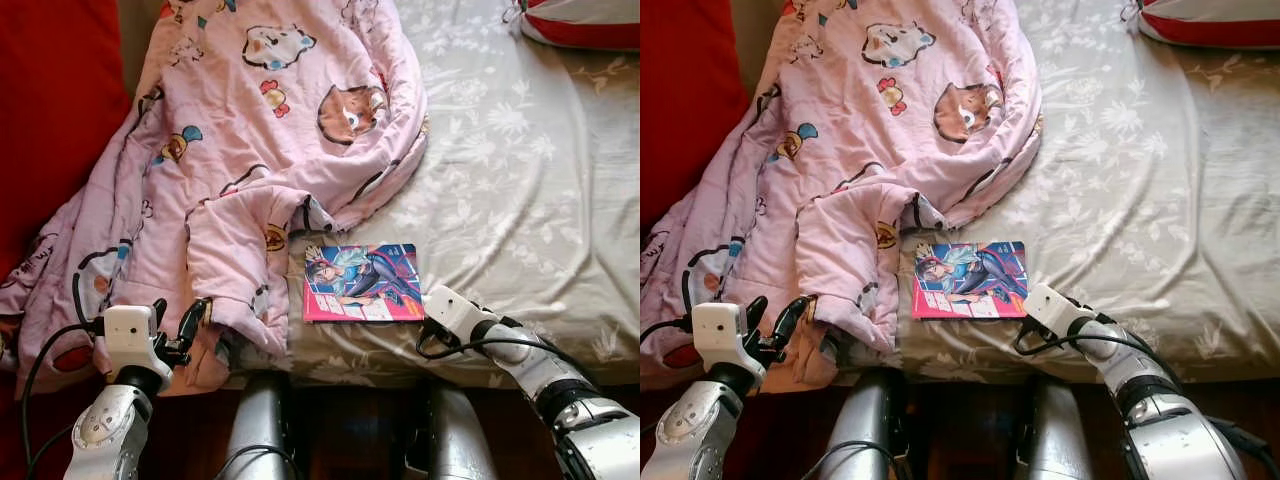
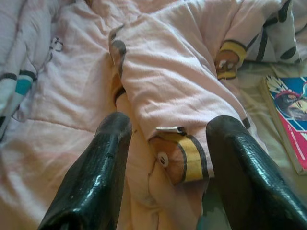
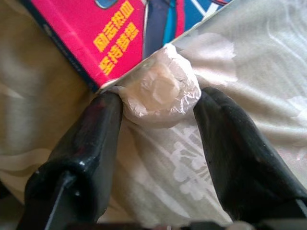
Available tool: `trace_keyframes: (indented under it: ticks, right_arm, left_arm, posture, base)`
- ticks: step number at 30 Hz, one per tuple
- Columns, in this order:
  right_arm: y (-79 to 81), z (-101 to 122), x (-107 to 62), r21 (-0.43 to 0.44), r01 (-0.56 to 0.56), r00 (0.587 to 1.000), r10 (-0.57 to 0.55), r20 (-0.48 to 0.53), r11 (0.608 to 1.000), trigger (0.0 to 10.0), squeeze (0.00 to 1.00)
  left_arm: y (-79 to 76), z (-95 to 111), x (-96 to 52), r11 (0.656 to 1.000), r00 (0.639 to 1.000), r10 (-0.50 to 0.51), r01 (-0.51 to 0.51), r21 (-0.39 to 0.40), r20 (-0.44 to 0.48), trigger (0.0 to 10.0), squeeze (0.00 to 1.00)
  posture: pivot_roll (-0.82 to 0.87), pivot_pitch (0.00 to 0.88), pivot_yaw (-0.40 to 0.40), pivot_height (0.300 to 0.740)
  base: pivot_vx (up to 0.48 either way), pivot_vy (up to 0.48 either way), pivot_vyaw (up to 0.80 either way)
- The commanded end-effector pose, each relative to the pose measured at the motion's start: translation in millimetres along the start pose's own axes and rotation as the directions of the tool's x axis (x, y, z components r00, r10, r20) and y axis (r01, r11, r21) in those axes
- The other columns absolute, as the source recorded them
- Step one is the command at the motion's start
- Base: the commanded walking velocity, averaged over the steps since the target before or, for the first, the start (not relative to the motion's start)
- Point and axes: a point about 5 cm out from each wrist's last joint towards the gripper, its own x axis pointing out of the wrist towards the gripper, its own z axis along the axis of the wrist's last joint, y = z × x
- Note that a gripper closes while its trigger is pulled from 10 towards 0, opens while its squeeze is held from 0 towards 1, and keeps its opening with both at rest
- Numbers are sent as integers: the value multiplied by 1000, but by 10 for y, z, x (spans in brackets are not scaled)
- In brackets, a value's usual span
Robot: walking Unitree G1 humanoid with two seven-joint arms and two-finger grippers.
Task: Clean up the room
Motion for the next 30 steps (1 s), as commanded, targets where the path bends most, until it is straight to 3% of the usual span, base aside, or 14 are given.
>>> trace_keyframes:
  ticks: [1,2,3,4,30]
  right_arm:
    - [74,-6,17,-5,-24,1000,23,-5,1000,10000,0]
    - [73,-6,17,-4,-23,1000,23,-6,1000,7137,0]
    - [71,-6,16,-3,-23,1000,23,-6,1000,7137,0]
    - [68,-6,16,-3,-23,1000,23,-6,1000,0,0]
    - [227,-22,43,9,-69,998,69,-10,998,0,0]
  left_arm:
    - [56,-45,-76,1000,999,8,-7,17,-37,10000,0]
    - [53,-49,-81,1000,999,8,-7,16,-38,10000,0]
    - [51,-51,-84,1000,999,8,-7,16,-40,10000,0]
    - [47,-58,-96,1000,999,8,-7,15,-44,10000,0]
    - [38,-70,-119,1000,998,14,-13,13,-60,10000,0]
  posture:
    - [223,347,118,610]
    - [224,348,118,610]
    - [224,349,117,610]
    - [224,349,116,610]
    - [231,348,119,610]
  base:
    - [0,0,0]
    - [0,0,0]
    - [0,0,0]
    - [0,0,0]
    - [0,0,0]
